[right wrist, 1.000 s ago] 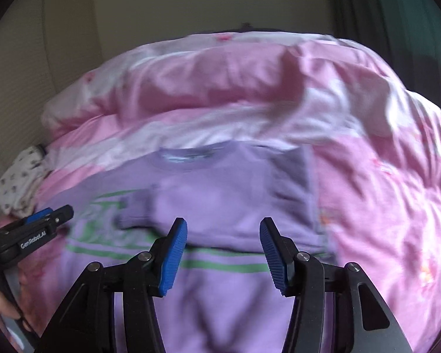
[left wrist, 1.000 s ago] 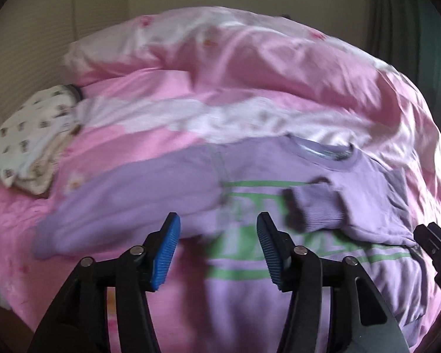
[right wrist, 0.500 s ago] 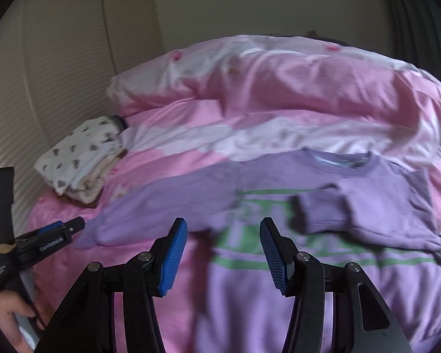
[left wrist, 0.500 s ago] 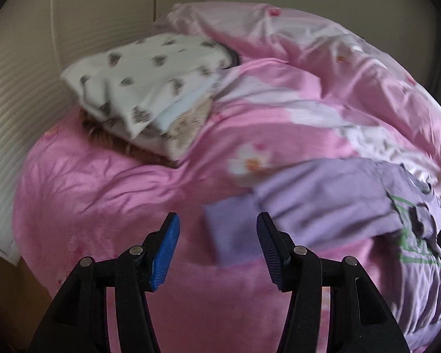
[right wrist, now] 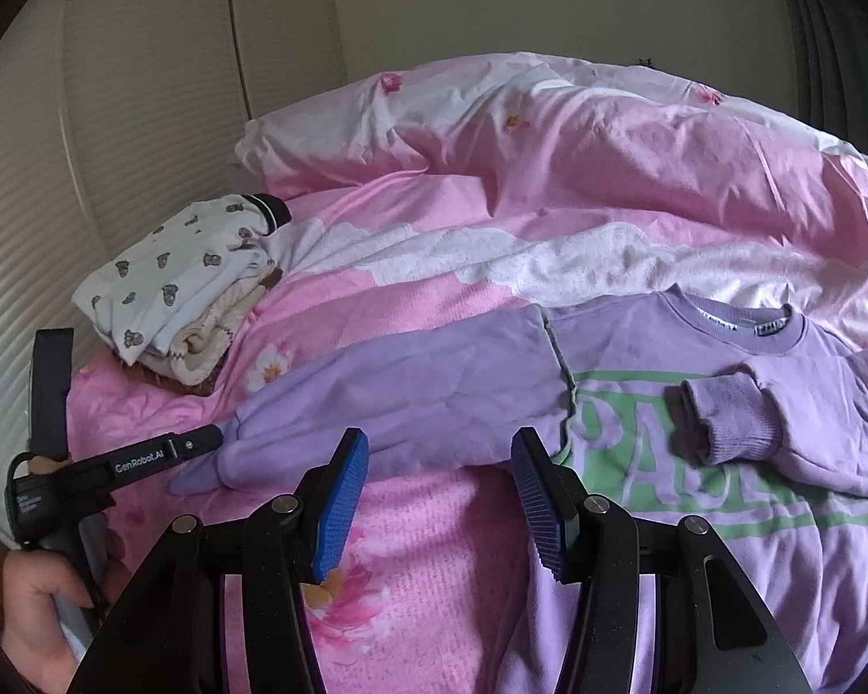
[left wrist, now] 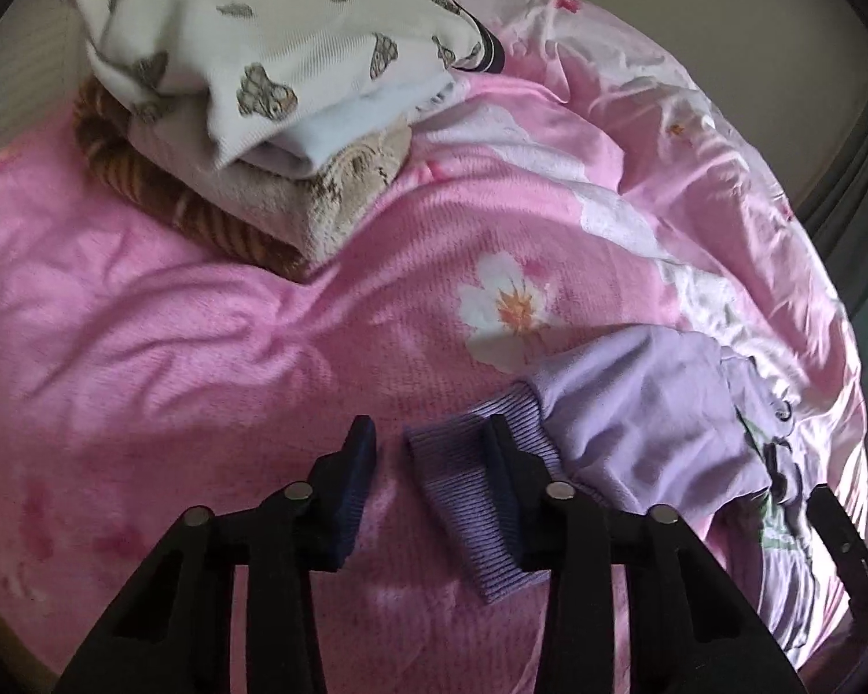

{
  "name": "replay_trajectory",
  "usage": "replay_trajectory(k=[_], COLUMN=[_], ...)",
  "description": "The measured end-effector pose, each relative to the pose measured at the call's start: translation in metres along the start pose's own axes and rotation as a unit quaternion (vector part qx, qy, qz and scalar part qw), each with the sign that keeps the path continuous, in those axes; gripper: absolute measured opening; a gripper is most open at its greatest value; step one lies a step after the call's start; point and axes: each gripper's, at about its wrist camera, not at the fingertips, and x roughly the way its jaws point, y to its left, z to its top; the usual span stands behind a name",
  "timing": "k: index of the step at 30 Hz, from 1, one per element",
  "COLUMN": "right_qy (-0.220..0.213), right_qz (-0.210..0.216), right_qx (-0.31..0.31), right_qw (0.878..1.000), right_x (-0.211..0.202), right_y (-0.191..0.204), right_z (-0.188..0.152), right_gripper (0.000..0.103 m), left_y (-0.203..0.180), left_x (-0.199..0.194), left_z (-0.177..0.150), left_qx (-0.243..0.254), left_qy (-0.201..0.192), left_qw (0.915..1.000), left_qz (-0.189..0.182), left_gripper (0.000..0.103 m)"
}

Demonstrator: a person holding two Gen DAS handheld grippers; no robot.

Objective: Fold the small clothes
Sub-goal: 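Grasp the other sleeve cuff with the left tool, then fold the held sleeve across the sweatshirt front with the left tool, then release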

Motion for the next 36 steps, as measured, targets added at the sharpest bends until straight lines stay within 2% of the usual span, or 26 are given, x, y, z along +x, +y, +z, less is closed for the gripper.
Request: replay_trajectory(k=[5, 9, 13, 19, 21, 28, 36], right_qy=[0.001, -0.002, -0.007, -0.019, -0.026, -0.052, -0.067], right_qz=[-0.007, -0.012, -0.015, -0.014, -0.014, -0.028, -0.065], right_qx=[0.002, 0.009, 0.015, 0.023, 0.029, 0.055, 0.084], right_qw=[1.000, 1.000, 1.000, 0.999, 0.999, 0.997, 0.992], right_x=[-0.001, -0.006, -0.013, -0.030, -0.038, -0.070, -0.107], right_y=[-0.007, -0.014, -0.022, -0.033, -0.041, -0.090, -0.177], right_z=[-0.001, -0.001, 0.000, 0.003, 0.005, 0.012, 0.016], right_gripper=[0.053, 0.053, 0.053, 0.053, 0.053, 0.053, 0.053], left_y=[0.002, 0.004, -0.002, -0.039, -0.055, -0.135, -0.266], left_x=[0.003, -0.006, -0.020, -0.057, -0.070, -0.098, -0.086], left_z=[-0.001, -0.003, -0.001, 0.005, 0.010, 0.022, 0.010], left_qx=[-0.013, -0.020, -0.014, 0.023, 0.035, 0.082, 0.151], left_qy=[-0.002, -0.009, -0.019, -0.051, -0.059, -0.070, -0.058], left_qw=[0.9998, 0.9997, 0.9997, 0.9983, 0.9974, 0.9941, 0.9860], left_qz=[-0.014, -0.015, -0.006, 0.018, 0.020, -0.011, -0.043], left_gripper=[0.030, 0.013, 0.010, 0.009, 0.009, 0.009, 0.009])
